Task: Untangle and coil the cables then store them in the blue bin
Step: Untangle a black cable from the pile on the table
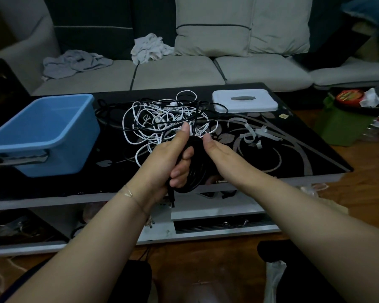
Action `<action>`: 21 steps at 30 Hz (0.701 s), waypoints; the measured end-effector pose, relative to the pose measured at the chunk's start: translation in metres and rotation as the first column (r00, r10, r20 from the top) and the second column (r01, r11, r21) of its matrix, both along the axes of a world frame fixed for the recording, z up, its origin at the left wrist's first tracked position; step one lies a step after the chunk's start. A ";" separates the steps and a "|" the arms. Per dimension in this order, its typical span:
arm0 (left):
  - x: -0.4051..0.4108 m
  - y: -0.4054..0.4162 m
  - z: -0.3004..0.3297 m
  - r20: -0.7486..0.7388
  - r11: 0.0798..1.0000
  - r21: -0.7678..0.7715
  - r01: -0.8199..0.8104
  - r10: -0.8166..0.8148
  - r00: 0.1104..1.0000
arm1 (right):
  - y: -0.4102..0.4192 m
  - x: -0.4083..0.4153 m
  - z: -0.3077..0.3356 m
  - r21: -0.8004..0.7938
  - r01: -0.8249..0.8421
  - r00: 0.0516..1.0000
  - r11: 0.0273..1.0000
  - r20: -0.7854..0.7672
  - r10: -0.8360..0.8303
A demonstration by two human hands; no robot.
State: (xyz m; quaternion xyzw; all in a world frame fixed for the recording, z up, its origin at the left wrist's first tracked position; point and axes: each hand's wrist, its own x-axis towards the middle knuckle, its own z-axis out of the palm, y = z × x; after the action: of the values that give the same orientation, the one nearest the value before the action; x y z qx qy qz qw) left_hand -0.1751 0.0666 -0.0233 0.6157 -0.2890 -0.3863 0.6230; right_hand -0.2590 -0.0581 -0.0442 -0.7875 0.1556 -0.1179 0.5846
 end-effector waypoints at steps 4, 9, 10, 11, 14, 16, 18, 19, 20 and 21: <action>-0.003 0.000 0.001 -0.038 0.992 0.056 0.116 -0.114 0.993 | 0.011 -0.002 0.002 -0.027 -0.011 0.980 1.000 0.197 0.016; -0.009 -0.003 -0.003 -0.097 0.989 0.077 0.123 -0.116 0.989 | 0.025 0.000 -0.008 -0.158 0.243 0.951 0.957 0.232 -0.204; -0.011 -0.005 -0.005 -0.105 0.994 0.069 0.090 -0.082 0.991 | 0.024 0.002 -0.008 -0.238 0.286 0.948 0.928 0.212 -0.237; -0.012 -0.007 -0.006 -0.110 0.997 0.066 0.046 -0.038 0.993 | 0.022 0.004 -0.008 -0.300 0.313 0.944 0.901 0.200 -0.261; -0.016 -0.014 -0.010 -0.087 0.992 0.056 -0.110 0.115 0.990 | 0.018 0.011 -0.007 -0.396 0.353 0.934 0.848 0.199 -0.296; -0.015 -0.017 -0.013 -0.012 0.974 0.044 -0.224 0.225 0.974 | 0.015 0.015 -0.007 -0.454 0.376 0.926 0.808 0.218 -0.308; -0.014 -0.020 -0.013 0.059 0.951 0.001 -0.310 0.309 0.949 | 0.012 0.020 -0.004 -0.498 0.415 0.910 0.761 0.244 -0.336; -0.015 -0.020 -0.013 0.077 0.944 -0.041 -0.327 0.329 0.941 | 0.010 0.021 -0.003 -0.481 0.444 0.896 0.756 0.257 -0.363; -0.016 -0.022 -0.013 0.099 0.941 -0.093 -0.326 0.335 0.937 | 0.006 0.023 -0.002 -0.448 0.480 0.877 0.754 0.276 -0.394; -0.017 -0.024 -0.013 0.128 0.936 -0.139 -0.322 0.340 0.932 | 0.004 0.024 -0.001 -0.411 0.516 0.855 0.751 0.298 -0.424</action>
State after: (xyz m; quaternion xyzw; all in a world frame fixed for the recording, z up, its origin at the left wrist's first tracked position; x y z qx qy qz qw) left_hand -0.1926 0.0422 -0.0363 0.6457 -0.2491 -0.2108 0.6904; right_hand -0.2348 -0.0543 -0.0454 -0.8270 0.2600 -0.3690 0.3352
